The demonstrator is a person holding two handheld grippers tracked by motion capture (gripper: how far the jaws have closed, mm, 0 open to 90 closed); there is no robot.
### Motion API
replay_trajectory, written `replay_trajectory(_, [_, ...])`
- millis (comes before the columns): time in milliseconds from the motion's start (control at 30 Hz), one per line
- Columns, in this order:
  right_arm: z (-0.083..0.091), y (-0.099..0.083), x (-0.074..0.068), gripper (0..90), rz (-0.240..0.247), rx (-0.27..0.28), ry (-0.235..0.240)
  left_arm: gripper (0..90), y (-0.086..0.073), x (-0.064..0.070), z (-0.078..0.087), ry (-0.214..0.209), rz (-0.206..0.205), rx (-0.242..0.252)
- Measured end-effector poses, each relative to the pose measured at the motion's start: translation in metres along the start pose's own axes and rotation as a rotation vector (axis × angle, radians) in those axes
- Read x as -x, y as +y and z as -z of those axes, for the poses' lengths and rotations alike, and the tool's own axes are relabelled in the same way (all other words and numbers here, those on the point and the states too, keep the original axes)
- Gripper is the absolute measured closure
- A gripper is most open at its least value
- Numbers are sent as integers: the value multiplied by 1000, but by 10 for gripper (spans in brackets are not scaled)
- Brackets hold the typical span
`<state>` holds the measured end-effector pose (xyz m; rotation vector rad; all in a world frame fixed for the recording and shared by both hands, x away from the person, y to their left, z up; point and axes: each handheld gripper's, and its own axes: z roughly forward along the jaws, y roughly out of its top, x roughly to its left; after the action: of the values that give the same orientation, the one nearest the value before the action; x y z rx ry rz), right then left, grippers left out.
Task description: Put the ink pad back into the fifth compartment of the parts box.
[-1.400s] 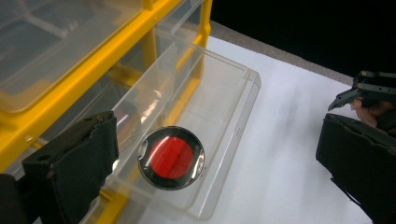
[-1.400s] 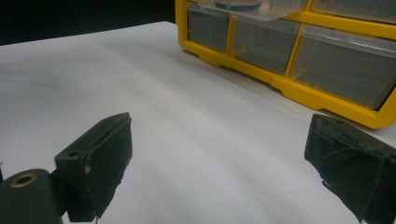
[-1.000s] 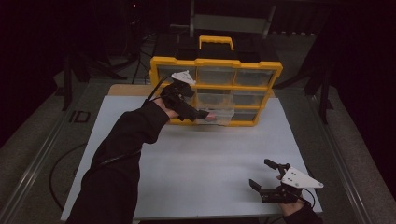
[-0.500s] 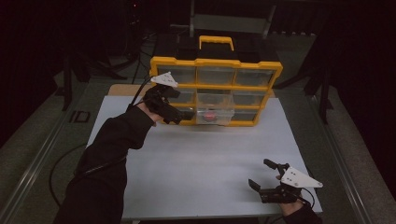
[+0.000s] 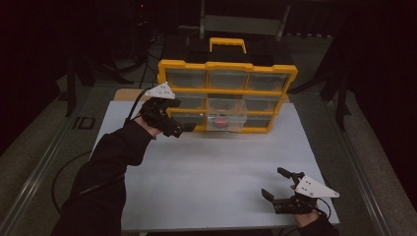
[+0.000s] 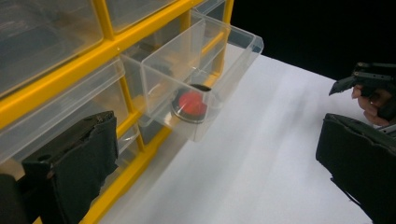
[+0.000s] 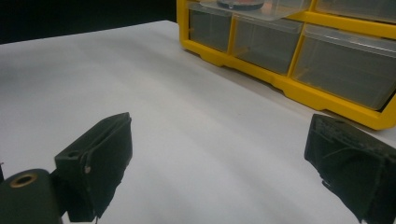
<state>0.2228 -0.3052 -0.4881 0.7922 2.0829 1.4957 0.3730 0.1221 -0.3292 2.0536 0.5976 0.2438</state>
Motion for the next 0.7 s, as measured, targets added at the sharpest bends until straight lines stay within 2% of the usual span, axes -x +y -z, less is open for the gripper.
replay_trajectory(200, [-1, 0, -1, 76, -2, -1, 2, 0, -12, 3, 13, 40, 0, 27])
replay_trajectory(433, [-1, 0, -1, 76, -3, -3, 3, 0, -27, 6, 22, 73, -2, 30])
replay_trajectory(700, [-1, 0, -2, 76, 4, -6, 5, 0, -46, 13, 31, 93, 6, 56])
